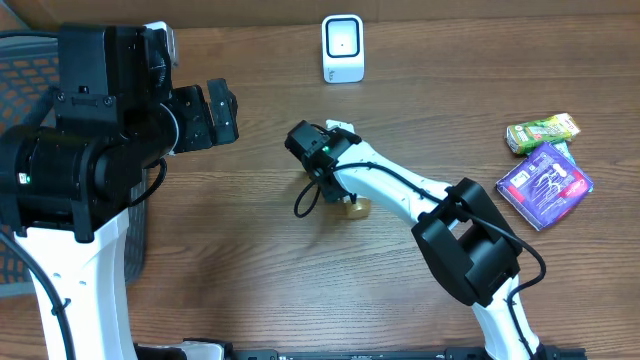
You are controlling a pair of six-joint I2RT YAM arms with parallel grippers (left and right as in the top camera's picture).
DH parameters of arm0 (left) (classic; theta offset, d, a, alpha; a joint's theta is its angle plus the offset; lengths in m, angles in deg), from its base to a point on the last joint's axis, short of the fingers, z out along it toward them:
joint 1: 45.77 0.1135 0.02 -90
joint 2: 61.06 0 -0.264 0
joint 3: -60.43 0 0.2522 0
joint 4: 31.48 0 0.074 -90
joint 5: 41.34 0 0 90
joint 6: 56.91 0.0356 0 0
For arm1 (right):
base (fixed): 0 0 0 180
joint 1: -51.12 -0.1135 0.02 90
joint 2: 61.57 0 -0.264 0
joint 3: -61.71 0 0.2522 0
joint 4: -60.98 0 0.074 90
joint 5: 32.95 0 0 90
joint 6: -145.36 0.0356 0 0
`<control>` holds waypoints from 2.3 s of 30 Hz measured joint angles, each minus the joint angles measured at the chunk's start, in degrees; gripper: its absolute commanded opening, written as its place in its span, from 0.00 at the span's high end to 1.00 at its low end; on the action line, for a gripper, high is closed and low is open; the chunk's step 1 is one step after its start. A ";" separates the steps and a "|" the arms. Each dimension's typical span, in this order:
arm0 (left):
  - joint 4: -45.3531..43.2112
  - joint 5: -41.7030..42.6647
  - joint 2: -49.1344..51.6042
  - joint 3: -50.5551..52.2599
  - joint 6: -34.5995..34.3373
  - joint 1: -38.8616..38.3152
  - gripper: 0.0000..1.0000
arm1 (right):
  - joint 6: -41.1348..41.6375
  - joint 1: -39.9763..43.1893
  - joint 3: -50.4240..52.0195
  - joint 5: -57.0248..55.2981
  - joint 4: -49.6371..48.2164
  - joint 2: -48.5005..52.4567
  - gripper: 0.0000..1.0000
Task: Scan the item barcode
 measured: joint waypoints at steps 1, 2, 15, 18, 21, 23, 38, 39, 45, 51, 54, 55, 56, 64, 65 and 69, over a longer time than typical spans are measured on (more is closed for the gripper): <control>0.02 0.00 0.00 0.00 0.00 0.00 0.00 | 0.02 -0.15 -1.22 0.63 1.07 0.00 0.46; 0.02 0.00 0.00 0.00 -0.02 0.00 0.00 | 0.00 -0.26 -2.75 1.14 2.34 0.00 0.43; 0.00 0.00 0.00 0.00 -0.02 0.00 0.00 | 0.83 2.49 -17.09 11.93 7.69 -0.02 0.80; 0.02 0.00 0.00 0.00 -0.02 0.00 0.00 | 1.09 3.76 -15.56 18.10 5.95 -0.02 0.86; 0.00 0.00 0.00 0.00 -0.02 0.00 0.00 | 1.31 4.00 -11.87 23.15 4.59 -0.02 0.90; 0.02 0.00 0.00 0.00 -0.02 0.00 0.00 | 1.36 3.82 -8.90 26.14 4.33 -0.02 0.91; 0.00 0.00 0.00 0.00 -0.02 0.00 0.00 | 1.49 3.48 -4.50 25.66 9.92 -0.02 0.91; 0.02 0.00 0.00 0.00 -0.02 0.00 0.00 | 1.51 3.48 -4.52 24.74 10.29 -0.02 0.91; 0.00 0.00 0.00 0.00 0.00 0.00 0.00 | 1.51 3.41 -4.50 17.99 12.83 -0.02 0.87; 0.00 0.00 0.00 0.00 -0.02 0.00 0.00 | 1.51 3.48 -4.50 9.42 14.10 -0.02 0.87; 0.00 0.00 0.00 0.00 -0.02 0.00 0.00 | 1.51 4.17 -4.52 4.83 14.05 -0.02 0.91; 0.00 0.00 0.00 0.00 0.00 0.00 0.00 | 1.38 4.61 -4.50 3.80 13.92 -0.02 0.93; 0.00 0.00 0.00 0.00 -0.02 0.00 0.00 | 1.46 5.05 -4.50 2.91 13.66 -0.02 0.96; 0.02 0.00 0.00 0.00 -0.02 0.00 0.00 | -0.63 13.77 -4.57 1.46 7.08 -0.02 0.96; 0.02 0.00 0.00 0.00 -0.02 0.00 0.00 | -1.27 14.67 -4.63 2.29 6.34 -0.02 0.96; 0.02 0.00 0.00 0.00 -0.02 0.00 0.00 | -3.34 16.48 -6.08 6.19 3.61 -0.02 0.96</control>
